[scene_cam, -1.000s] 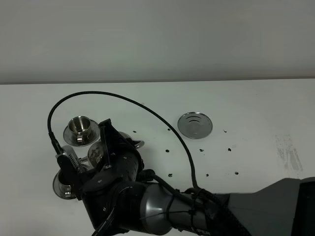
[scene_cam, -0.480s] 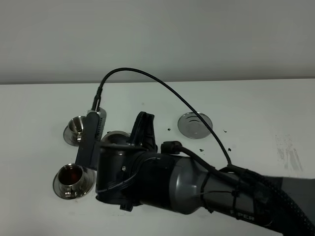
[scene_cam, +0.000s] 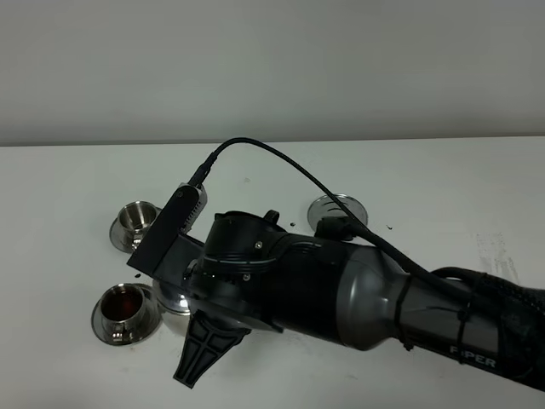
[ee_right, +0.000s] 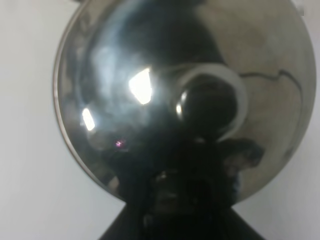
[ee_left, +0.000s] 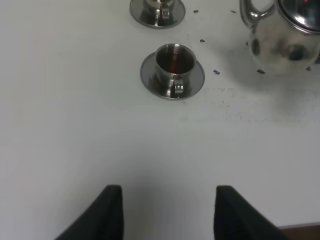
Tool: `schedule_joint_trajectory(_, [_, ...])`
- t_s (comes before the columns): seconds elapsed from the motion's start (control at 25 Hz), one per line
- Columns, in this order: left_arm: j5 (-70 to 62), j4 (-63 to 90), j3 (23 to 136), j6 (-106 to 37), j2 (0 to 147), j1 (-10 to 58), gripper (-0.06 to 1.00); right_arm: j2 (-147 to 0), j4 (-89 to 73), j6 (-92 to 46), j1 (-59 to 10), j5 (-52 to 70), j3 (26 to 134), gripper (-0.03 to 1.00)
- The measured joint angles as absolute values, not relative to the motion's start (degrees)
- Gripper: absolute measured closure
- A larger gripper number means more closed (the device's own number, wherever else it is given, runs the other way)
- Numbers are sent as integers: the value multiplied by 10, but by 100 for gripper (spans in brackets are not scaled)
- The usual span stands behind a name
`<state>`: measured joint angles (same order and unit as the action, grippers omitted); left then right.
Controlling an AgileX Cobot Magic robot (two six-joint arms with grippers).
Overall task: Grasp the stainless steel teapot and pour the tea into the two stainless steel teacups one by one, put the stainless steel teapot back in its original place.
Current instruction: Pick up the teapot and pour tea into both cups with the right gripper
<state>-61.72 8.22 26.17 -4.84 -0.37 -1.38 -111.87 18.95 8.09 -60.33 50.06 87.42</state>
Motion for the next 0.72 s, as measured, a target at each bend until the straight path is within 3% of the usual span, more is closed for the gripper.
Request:
schedule_joint_trajectory(0.32, [-617, 82, 262, -48, -4, -14, 54, -1121, 126, 78, -598, 434, 814, 77])
schedule_joint_trajectory(0.72, [-617, 82, 262, -48, -4, -14, 54, -1170, 105, 58, -590, 417, 813, 77])
